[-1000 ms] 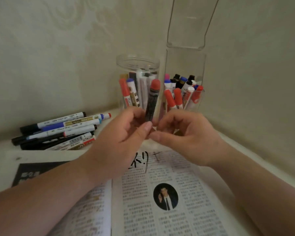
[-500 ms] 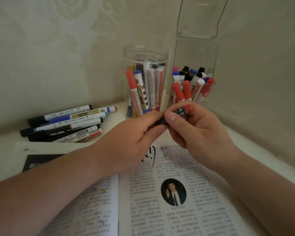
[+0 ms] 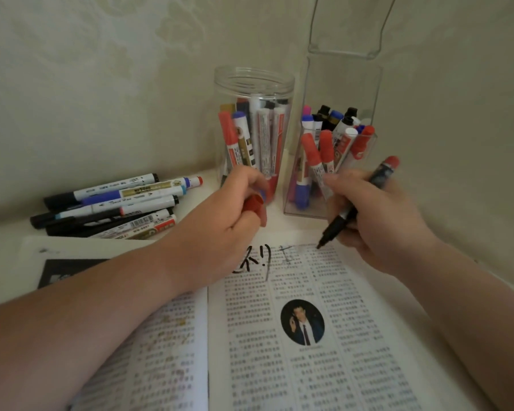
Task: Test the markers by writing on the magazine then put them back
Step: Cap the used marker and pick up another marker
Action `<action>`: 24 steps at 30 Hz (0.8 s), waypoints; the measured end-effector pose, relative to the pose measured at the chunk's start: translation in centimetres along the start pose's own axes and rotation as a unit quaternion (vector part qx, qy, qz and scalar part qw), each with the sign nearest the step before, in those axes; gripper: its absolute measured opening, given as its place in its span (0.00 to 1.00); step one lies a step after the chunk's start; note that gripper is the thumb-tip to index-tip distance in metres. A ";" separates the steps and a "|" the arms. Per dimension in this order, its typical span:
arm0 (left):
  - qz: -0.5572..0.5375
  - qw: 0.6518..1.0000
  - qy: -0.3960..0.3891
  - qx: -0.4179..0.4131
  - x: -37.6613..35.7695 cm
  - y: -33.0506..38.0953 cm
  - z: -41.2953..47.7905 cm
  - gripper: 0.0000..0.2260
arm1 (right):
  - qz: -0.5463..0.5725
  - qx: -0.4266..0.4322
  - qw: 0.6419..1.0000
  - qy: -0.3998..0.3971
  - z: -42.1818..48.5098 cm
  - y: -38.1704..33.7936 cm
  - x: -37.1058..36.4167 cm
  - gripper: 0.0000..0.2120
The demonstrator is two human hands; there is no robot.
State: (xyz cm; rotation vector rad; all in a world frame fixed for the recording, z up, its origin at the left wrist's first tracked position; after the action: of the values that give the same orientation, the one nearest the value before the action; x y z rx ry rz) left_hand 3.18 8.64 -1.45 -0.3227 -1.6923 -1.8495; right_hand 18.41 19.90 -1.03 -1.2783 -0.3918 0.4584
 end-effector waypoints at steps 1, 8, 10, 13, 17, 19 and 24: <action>0.023 1.000 0.001 -0.006 -0.2 0.0 0.0 0.14 | -0.028 -0.025 0.998 -0.042 -0.3 0.2 -0.5 0.23; 0.019 0.999 0.033 -0.005 -0.1 -0.6 0.5 0.24 | -0.109 -0.048 0.971 -0.209 -1.1 0.8 -2.7 0.05; -0.010 0.999 0.033 0.004 0.0 -0.8 0.5 0.24 | -0.126 -0.041 0.975 -0.180 -0.7 1.1 -2.2 0.03; -0.024 0.999 0.033 0.014 -0.1 -1.1 0.6 0.21 | -0.185 -0.031 0.968 -0.164 -0.4 1.2 -2.1 0.03; 0.005 0.999 0.033 0.007 -0.1 -1.1 0.6 0.19 | -0.203 -0.032 0.963 -0.175 -0.7 1.3 -2.4 0.05; 0.013 0.999 0.033 0.005 -0.1 -1.0 0.5 0.18 | -0.206 -0.034 0.962 -0.175 -0.7 1.3 -2.5 0.05; 0.020 0.999 0.037 0.007 -0.1 -1.1 0.6 0.16 | -0.270 -0.026 0.950 -0.154 -0.3 1.1 -2.3 0.05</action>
State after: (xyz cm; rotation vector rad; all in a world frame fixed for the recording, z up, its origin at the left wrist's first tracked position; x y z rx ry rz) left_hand 2.47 9.21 -2.31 -0.2775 -1.6365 -1.7968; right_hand 16.55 18.67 -2.27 -1.0918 -0.9931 0.1772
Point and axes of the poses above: each hand's wrist, its own z-axis towards the middle knuckle, its own x-axis out of the back of the hand, y = z × x, the point moved 7 cm from there along z, towards the middle knuckle, and after that the axes turned 9 degrees about x, right-handed, at the moved point
